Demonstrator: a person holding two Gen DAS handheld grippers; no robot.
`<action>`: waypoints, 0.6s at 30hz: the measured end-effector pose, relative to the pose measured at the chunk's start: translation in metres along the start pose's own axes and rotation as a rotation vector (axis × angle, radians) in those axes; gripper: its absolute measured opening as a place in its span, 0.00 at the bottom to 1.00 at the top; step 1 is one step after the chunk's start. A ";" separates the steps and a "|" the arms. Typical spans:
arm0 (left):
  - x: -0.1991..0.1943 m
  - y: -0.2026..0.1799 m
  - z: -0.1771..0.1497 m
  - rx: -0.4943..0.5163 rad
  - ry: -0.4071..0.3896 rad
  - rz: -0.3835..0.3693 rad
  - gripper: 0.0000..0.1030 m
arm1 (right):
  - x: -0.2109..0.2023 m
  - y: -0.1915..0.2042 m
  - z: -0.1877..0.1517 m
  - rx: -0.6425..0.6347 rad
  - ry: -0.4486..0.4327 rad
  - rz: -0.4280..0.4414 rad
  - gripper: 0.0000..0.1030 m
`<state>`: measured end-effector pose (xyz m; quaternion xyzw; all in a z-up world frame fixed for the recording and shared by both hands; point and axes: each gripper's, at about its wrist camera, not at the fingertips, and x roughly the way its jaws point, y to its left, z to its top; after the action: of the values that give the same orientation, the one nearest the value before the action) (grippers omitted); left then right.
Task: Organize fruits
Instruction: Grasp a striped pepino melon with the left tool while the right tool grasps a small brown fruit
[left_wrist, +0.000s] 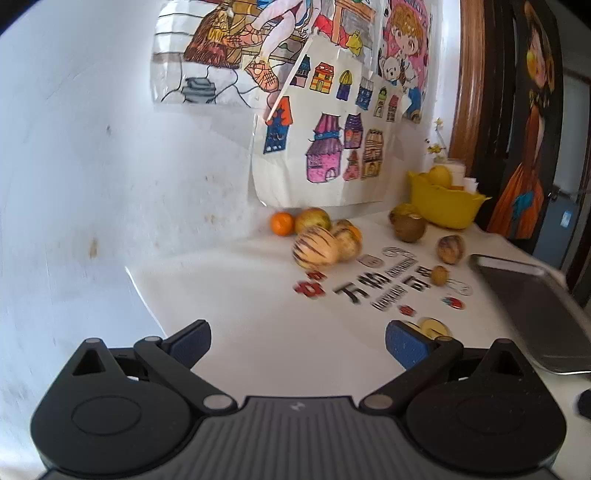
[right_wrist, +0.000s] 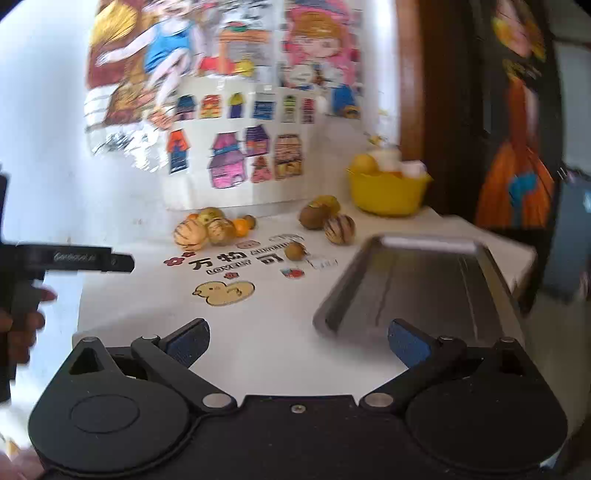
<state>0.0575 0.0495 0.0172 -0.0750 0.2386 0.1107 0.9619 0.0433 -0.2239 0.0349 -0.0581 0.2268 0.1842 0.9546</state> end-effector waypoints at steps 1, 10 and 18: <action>0.005 0.001 0.004 0.015 0.003 0.007 1.00 | 0.004 0.000 0.008 -0.033 0.009 0.011 1.00; 0.048 0.001 0.044 0.075 0.071 0.025 1.00 | 0.049 0.003 0.069 -0.256 0.057 0.151 1.00; 0.079 -0.003 0.063 0.134 0.077 -0.018 1.00 | 0.111 -0.011 0.106 -0.385 0.158 0.236 1.00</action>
<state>0.1541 0.0733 0.0349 -0.0166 0.2817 0.0826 0.9558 0.1827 -0.1771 0.0796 -0.2262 0.2668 0.3290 0.8771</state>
